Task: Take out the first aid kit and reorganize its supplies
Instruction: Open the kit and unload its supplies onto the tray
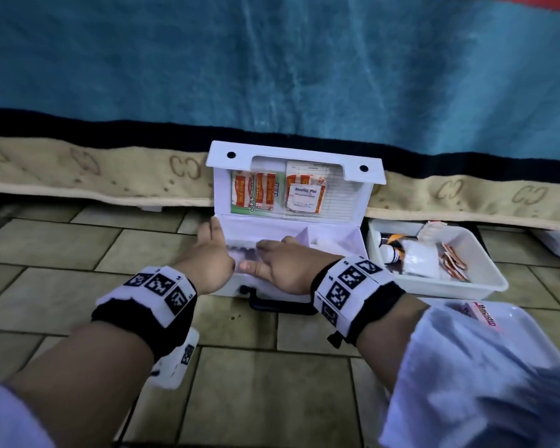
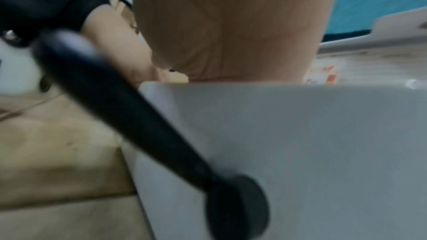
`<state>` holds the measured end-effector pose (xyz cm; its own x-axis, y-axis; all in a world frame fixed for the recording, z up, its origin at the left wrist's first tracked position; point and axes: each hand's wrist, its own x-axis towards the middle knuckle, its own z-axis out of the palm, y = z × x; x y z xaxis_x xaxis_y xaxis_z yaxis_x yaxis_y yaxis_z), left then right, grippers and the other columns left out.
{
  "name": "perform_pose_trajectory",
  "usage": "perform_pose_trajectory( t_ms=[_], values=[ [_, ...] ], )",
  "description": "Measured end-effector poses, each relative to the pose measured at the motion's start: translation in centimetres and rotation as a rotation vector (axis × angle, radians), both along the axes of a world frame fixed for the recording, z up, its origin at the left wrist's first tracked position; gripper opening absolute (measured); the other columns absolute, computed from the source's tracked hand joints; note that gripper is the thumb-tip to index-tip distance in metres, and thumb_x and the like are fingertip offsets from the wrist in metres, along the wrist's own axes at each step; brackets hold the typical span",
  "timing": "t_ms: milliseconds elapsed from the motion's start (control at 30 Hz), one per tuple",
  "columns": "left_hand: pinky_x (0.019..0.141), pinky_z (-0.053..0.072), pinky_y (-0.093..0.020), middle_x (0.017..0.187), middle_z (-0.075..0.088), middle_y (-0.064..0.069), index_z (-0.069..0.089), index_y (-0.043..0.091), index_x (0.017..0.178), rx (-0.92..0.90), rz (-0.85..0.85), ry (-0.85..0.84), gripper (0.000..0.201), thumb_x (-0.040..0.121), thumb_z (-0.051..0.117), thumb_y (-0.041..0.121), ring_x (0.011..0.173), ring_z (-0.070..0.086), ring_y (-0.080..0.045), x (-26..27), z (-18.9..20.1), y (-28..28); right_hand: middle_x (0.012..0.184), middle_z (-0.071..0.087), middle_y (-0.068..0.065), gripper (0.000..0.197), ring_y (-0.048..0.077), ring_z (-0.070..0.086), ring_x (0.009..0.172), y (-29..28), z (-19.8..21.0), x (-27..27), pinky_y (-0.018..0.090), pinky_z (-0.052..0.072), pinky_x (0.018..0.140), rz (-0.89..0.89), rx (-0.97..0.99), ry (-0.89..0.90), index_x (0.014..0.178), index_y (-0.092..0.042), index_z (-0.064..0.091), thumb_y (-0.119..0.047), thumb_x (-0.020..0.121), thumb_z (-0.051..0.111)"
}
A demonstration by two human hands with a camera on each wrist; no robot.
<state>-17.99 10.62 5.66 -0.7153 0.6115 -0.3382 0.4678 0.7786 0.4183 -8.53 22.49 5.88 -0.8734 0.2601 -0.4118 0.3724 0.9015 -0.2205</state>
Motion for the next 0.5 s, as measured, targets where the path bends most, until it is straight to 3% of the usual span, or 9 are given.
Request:
perform_pose_trajectory(
  t_ms=[67,133,233,333,367,433,500],
  values=[
    [0.111,0.028,-0.036,0.156,-0.019,-0.004,-0.018,0.011,0.147,0.007,0.004,-0.003,0.077,0.094,0.037,0.015,0.144,0.01,-0.027,-0.1,-0.1,0.0,0.153,0.029,0.007,0.074,0.03,0.026,0.137,-0.1,1.7,1.4,0.045,0.023,0.113,-0.045,-0.067,0.146,0.14,-0.01,0.041,-0.062,0.092,0.02],
    [0.108,0.034,-0.037,0.157,-0.017,-0.005,-0.017,0.01,0.147,0.013,0.001,0.014,0.075,0.094,0.035,0.015,0.143,0.015,-0.028,-0.2,-0.2,0.0,0.145,0.041,0.01,0.061,0.027,0.036,0.133,0.2,2.8,3.0,0.033,0.026,0.11,-0.13,-0.19,0.343,0.131,-0.006,0.053,-0.05,0.097,0.028],
    [0.101,0.04,-0.036,0.157,-0.014,-0.007,-0.016,0.009,0.147,0.014,-0.006,0.038,0.074,0.094,0.035,0.015,0.139,0.023,-0.03,-0.3,-0.5,0.0,0.127,0.059,0.002,0.035,0.013,0.054,0.115,0.2,3.8,6.5,0.021,0.038,0.1,-0.287,-0.223,0.665,0.112,-0.007,0.068,-0.033,0.091,0.058],
    [0.09,0.04,-0.031,0.157,-0.015,-0.008,-0.016,0.01,0.148,-0.002,-0.025,0.027,0.074,0.096,0.036,0.018,0.132,0.033,-0.031,-0.4,-0.1,-0.2,0.088,0.07,-0.007,0.01,0.0,0.064,0.079,1.0,5.0,11.7,0.007,0.047,0.075,-0.585,-0.194,1.024,0.087,-0.012,0.076,-0.011,0.077,0.075],
    [0.087,0.039,-0.031,0.157,-0.014,-0.008,-0.015,0.011,0.148,-0.017,-0.027,0.022,0.074,0.096,0.037,0.019,0.131,0.035,-0.031,-0.4,0.0,-0.2,0.078,0.071,-0.007,0.008,0.0,0.064,0.069,1.4,5.5,13.7,0.008,0.049,0.069,-0.707,-0.234,1.105,0.08,-0.015,0.077,-0.008,0.075,0.076],
    [0.098,0.036,-0.034,0.158,-0.005,-0.011,-0.009,0.01,0.149,-0.061,-0.013,0.079,0.073,0.096,0.039,0.021,0.136,0.028,-0.032,-0.2,0.2,-0.2,0.066,0.071,-0.002,0.009,0.007,0.062,0.056,2.4,6.5,17.6,0.021,0.053,0.059,-0.915,-0.318,1.223,0.071,-0.016,0.075,-0.008,0.073,0.078],
    [0.109,0.028,-0.042,0.154,0.011,-0.016,0.002,0.007,0.149,-0.08,-0.021,0.242,0.068,0.094,0.039,0.022,0.138,0.02,-0.033,0.3,0.4,0.0,0.065,0.069,0.001,0.012,0.004,0.057,0.047,3.6,7.0,21.3,0.014,0.048,0.047,-1.041,-0.307,1.303,0.073,-0.016,0.071,-0.005,0.074,0.076]
  ],
)
